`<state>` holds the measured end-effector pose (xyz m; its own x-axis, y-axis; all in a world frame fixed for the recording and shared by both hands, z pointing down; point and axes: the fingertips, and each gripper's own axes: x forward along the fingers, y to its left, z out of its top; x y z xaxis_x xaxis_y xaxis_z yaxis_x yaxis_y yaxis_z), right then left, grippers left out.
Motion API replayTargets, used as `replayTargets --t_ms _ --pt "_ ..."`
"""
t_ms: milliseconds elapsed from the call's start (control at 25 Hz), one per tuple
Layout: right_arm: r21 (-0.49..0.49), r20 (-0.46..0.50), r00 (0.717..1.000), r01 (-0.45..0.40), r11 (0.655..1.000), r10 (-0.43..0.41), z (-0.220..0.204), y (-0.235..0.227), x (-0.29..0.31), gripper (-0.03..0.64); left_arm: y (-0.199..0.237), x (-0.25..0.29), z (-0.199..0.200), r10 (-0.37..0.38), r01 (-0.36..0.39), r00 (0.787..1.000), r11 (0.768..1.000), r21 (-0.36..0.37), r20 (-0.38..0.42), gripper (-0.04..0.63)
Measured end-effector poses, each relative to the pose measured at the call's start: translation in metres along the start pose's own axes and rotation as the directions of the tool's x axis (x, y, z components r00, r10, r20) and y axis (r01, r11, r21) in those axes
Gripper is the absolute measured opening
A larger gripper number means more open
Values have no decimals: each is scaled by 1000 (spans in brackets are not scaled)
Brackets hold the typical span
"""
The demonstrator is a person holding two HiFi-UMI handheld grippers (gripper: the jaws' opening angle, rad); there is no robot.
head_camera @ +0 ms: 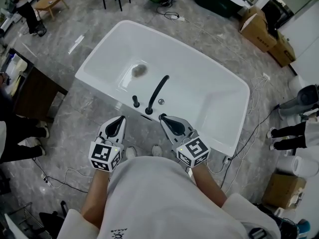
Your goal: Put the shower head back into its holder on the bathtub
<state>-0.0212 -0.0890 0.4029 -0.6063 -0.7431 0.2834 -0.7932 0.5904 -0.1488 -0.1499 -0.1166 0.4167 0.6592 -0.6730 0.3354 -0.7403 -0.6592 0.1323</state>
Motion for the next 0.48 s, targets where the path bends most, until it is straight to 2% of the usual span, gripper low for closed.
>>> replayTargets --t_ms 480 --pt "-9 5 999 35 999 -35 4 3 8 17 12 -2 3 -25 25 1000 1000 5 6 9"
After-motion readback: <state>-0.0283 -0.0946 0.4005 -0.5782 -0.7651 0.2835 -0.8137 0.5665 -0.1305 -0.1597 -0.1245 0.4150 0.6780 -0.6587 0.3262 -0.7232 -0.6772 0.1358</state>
